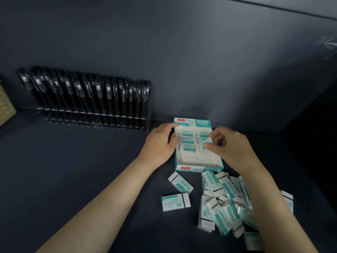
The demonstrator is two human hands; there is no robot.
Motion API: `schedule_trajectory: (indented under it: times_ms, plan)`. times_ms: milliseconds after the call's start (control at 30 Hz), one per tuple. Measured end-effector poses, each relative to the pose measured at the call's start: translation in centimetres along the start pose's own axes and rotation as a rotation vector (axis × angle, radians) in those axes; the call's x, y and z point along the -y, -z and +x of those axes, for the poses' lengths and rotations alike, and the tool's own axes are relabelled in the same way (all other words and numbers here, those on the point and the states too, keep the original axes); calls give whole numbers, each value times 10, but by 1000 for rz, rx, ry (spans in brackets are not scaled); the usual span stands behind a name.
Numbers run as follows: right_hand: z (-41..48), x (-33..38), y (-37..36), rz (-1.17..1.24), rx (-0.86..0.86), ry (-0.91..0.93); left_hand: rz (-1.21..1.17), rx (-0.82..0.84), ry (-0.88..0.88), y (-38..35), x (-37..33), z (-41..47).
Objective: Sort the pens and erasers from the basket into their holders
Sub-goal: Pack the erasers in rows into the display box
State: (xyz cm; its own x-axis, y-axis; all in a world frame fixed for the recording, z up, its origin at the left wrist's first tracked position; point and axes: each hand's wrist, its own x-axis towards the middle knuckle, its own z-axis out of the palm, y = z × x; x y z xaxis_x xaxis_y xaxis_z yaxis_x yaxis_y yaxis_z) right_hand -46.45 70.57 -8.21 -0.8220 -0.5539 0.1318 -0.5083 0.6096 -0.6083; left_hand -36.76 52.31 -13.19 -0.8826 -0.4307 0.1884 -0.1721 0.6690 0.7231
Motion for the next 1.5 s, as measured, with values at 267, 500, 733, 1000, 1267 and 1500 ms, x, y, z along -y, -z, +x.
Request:
schedule_trajectory:
  times_ms: [267, 500, 733, 1000, 1267, 1500]
  plan:
    - [-9, -12, 3, -186, 133, 67, 8, 9, 2, 1, 0, -1]
    - [-6, -8, 0, -237, 129, 62, -19, 9, 8, 1, 1, 0]
    - [0, -1, -5, -265, 109, 59, -68, 2, 8, 1, 4, 2]
    - [-23, 28, 9, -129, 184, 153, -75, 10, -35, 0, 8, 4]
    - [-66, 52, -7, -231, 452, 233, -139, 65, -42, 15, 21, 9]
    - [-68, 54, -16, -212, 408, 177, -175, 51, -30, 17, 25, 9]
